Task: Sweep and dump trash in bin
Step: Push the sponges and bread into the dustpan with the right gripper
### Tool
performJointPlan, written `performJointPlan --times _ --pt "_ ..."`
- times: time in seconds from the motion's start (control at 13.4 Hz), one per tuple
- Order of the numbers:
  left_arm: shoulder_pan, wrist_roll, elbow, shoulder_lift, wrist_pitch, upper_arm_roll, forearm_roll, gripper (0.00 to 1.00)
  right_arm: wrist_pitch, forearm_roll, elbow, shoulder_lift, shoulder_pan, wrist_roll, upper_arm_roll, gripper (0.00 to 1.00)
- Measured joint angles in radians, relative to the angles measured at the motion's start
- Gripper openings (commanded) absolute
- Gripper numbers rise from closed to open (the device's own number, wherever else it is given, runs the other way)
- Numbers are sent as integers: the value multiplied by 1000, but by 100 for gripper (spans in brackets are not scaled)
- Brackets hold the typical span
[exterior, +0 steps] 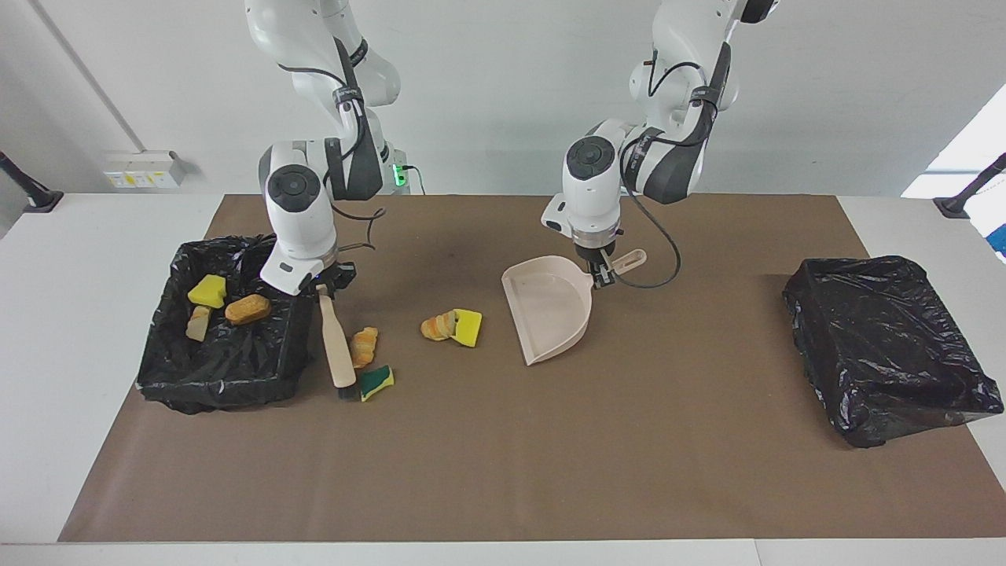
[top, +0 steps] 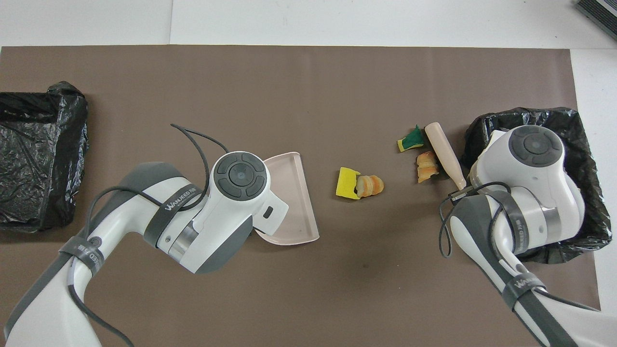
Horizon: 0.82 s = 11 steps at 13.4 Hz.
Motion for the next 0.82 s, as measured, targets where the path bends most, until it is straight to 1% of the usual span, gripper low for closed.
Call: performJointPlan --times 0.22,0.45,0.67,0.82 --pt "0 -5 -10 -4 5 0 0 0 -1 13 2 17 20 -1 12 0" --pt "1 -10 -20 -8 8 0 -1 0 -8 124 2 18 72 27 13 0" --pt "6 -10 -37 -15 19 1 -2 0 -12 183 2 22 157 176 14 0" --pt "7 -10 -43 -16 23 1 -2 0 -11 257 2 31 224 264 16 0"
